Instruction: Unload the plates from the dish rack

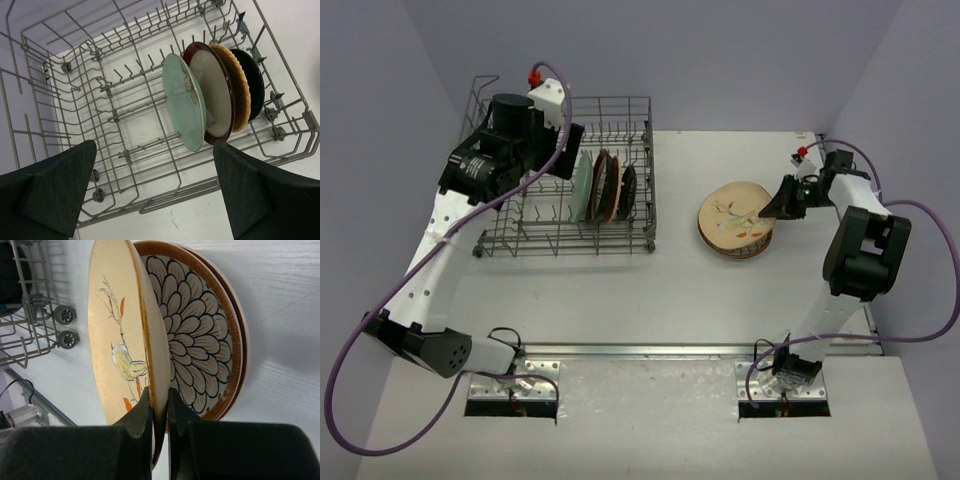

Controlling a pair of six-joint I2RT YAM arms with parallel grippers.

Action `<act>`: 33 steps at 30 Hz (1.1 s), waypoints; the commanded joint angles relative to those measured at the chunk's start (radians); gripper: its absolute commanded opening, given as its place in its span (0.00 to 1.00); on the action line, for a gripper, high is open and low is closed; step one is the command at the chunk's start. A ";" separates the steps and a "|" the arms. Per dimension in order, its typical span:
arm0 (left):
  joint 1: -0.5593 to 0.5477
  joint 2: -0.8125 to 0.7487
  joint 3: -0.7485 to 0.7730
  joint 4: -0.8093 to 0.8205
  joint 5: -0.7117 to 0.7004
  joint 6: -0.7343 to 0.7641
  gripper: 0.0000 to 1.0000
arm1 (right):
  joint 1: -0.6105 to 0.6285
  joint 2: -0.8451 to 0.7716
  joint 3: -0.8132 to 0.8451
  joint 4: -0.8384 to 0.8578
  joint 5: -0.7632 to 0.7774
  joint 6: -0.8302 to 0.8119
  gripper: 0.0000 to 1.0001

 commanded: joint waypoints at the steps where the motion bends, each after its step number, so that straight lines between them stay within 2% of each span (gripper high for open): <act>1: 0.044 -0.057 -0.027 0.041 0.060 -0.046 1.00 | 0.003 0.027 0.006 0.039 -0.091 -0.022 0.08; 7: 0.071 -0.061 -0.032 0.045 0.087 -0.061 1.00 | 0.004 0.038 -0.009 0.048 -0.047 -0.025 0.11; 9: 0.076 -0.059 -0.037 0.046 0.092 -0.068 1.00 | 0.004 0.038 -0.009 0.049 -0.023 -0.040 0.16; 16: 0.096 -0.059 -0.063 0.064 0.112 -0.090 1.00 | 0.004 -0.002 -0.027 0.049 0.096 -0.088 0.48; 18: 0.098 -0.058 -0.070 0.069 0.116 -0.092 1.00 | 0.003 -0.027 -0.031 0.049 0.148 -0.095 0.54; 20: 0.098 -0.058 -0.081 0.080 0.120 -0.095 1.00 | 0.004 -0.056 -0.034 0.058 0.207 -0.098 0.68; 21: 0.098 -0.058 -0.085 0.083 0.121 -0.097 1.00 | 0.004 -0.066 -0.035 0.063 0.244 -0.098 0.72; 25: 0.100 -0.056 -0.107 0.105 0.124 -0.103 1.00 | 0.005 -0.112 -0.056 0.098 0.343 -0.102 0.79; 33: 0.103 -0.019 -0.116 0.136 0.111 -0.118 1.00 | 0.028 -0.096 -0.063 0.088 0.392 -0.106 0.79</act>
